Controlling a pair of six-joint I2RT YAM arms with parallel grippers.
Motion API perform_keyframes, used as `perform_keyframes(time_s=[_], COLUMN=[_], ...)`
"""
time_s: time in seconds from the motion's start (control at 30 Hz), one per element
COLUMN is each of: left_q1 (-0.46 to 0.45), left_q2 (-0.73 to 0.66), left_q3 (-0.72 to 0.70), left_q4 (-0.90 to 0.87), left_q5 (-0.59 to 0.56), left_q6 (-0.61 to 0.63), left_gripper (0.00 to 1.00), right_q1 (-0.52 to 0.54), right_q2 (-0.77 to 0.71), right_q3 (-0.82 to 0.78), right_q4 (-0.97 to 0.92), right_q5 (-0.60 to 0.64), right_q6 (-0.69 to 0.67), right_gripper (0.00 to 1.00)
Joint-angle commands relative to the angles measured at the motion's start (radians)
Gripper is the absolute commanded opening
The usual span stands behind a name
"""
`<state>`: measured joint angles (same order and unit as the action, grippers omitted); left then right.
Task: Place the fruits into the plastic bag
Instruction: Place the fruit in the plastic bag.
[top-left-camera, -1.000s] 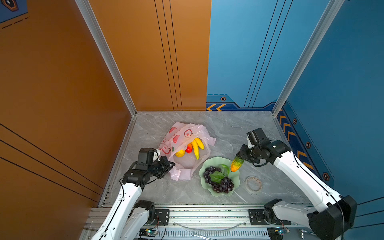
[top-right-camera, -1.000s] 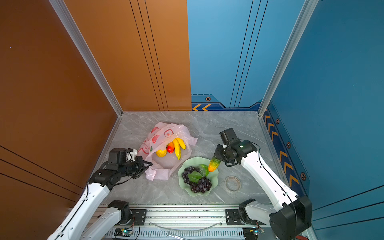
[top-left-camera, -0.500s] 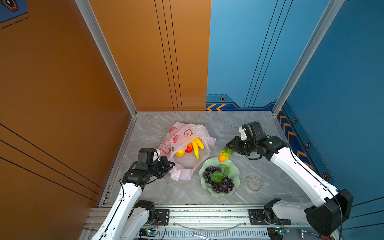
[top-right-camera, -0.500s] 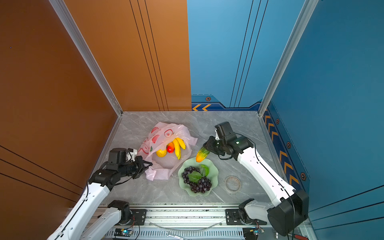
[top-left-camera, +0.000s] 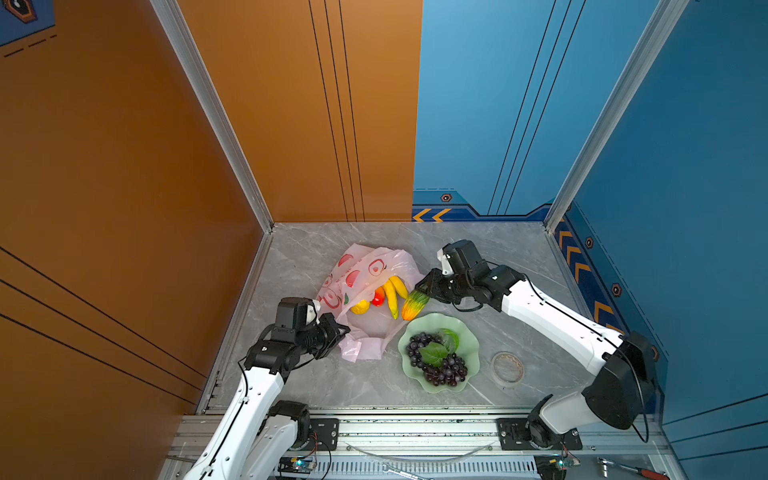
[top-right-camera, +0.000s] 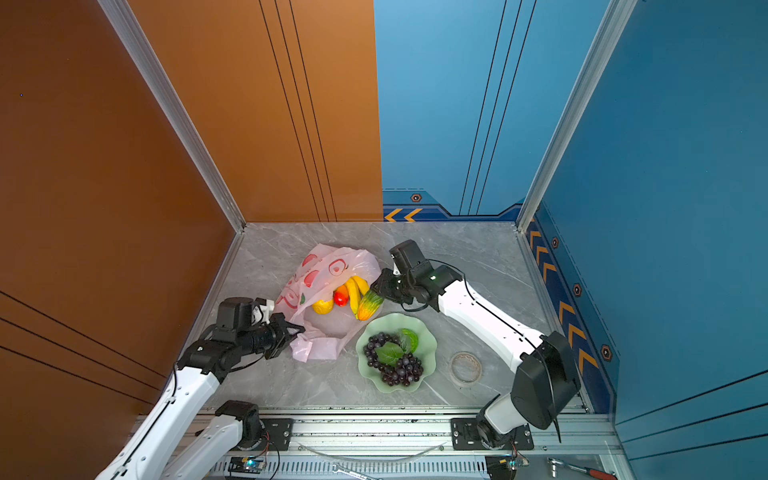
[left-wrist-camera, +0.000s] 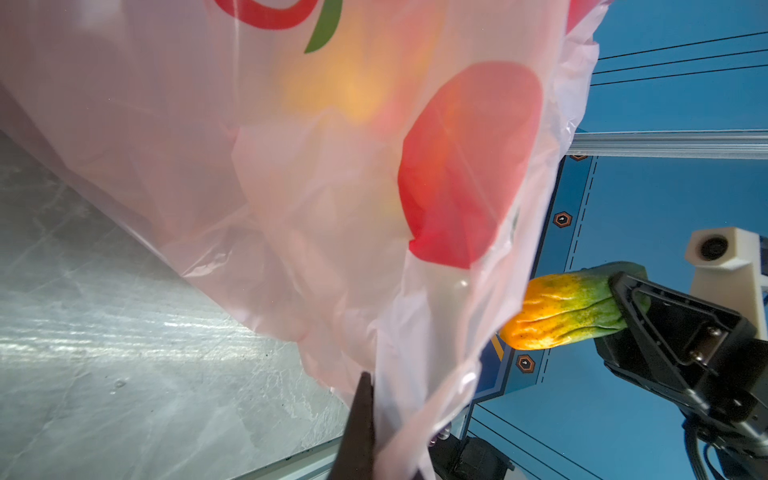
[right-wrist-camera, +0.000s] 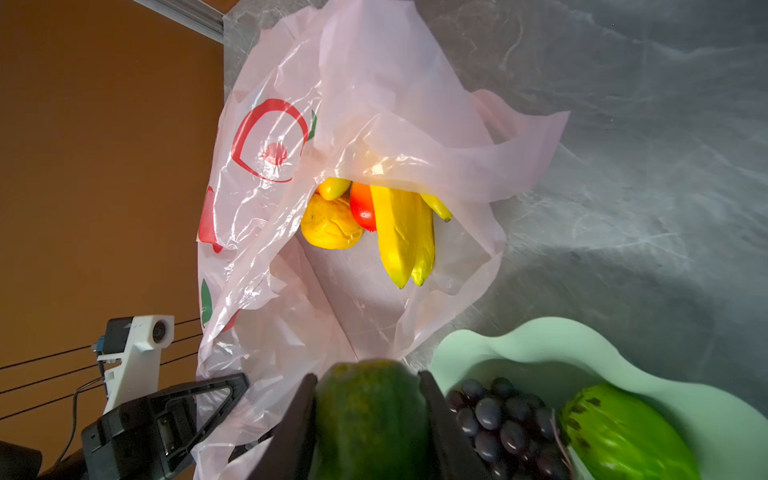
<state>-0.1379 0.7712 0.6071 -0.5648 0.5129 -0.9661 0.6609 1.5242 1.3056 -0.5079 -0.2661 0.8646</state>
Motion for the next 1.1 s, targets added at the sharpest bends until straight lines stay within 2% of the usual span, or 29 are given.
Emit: perform_keyframes(time_s=[0.0,0.8,1.07], left_q1=[-0.006,-0.003,0.003], left_q2=[-0.012,-0.003,-0.012], left_q3=[-0.014,-0.01,-0.029], left_q4=[0.0,0.0,0.001], left_q5=[-0.016,-0.02,-0.03], left_q6=[-0.006,-0.011,-0.013], left_gripper=[0.0,0.0,0.0], right_q1=[0.027,0.152,0.184], right_q2=[0.045,0.425,0.517], right_q3=[0.04,0.271,0.303], right_q4=[0.069,0.141,0.172], right_q5=[-0.007,-0.089,-0.121], right_q6=[0.026,0.05,0.079], right_gripper=[0.31,0.29,0.29])
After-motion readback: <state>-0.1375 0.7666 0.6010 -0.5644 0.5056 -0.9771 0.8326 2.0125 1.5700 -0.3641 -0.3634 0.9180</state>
